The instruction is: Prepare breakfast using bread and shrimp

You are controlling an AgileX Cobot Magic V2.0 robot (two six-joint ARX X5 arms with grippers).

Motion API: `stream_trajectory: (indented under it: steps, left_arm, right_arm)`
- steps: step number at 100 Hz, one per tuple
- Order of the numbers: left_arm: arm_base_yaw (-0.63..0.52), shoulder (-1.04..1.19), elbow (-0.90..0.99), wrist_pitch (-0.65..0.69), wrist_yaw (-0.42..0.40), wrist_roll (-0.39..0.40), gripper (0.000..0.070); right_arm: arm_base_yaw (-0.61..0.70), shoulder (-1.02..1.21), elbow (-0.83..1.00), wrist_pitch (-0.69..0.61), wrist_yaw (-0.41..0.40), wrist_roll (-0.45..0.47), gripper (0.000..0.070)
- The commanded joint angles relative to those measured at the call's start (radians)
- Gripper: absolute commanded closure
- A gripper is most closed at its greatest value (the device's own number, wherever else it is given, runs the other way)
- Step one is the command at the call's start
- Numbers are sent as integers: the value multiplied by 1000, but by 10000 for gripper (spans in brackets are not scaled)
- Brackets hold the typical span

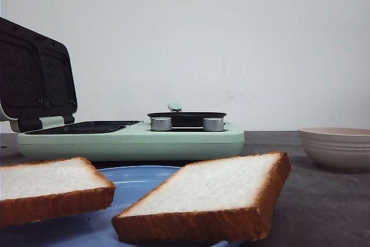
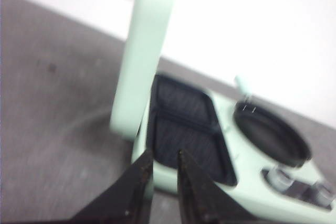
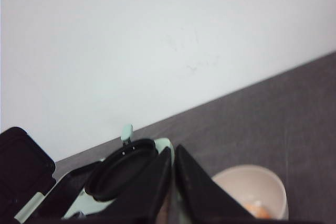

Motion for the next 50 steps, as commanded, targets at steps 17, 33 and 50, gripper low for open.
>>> stream_trajectory:
  steps: [17,33,50]
  left_arm:
    - [-2,272,297,-106,45,115,694]
    - [-3,307,358,-121,44,152,536]
    - [-3,306,358,-172,45,129,336]
  right_arm:
    - [2,114,196,-63,9,-248,698]
    - [8,114,208,-62,2,-238,438]
    - [35,114,208,-138,0,-189,137]
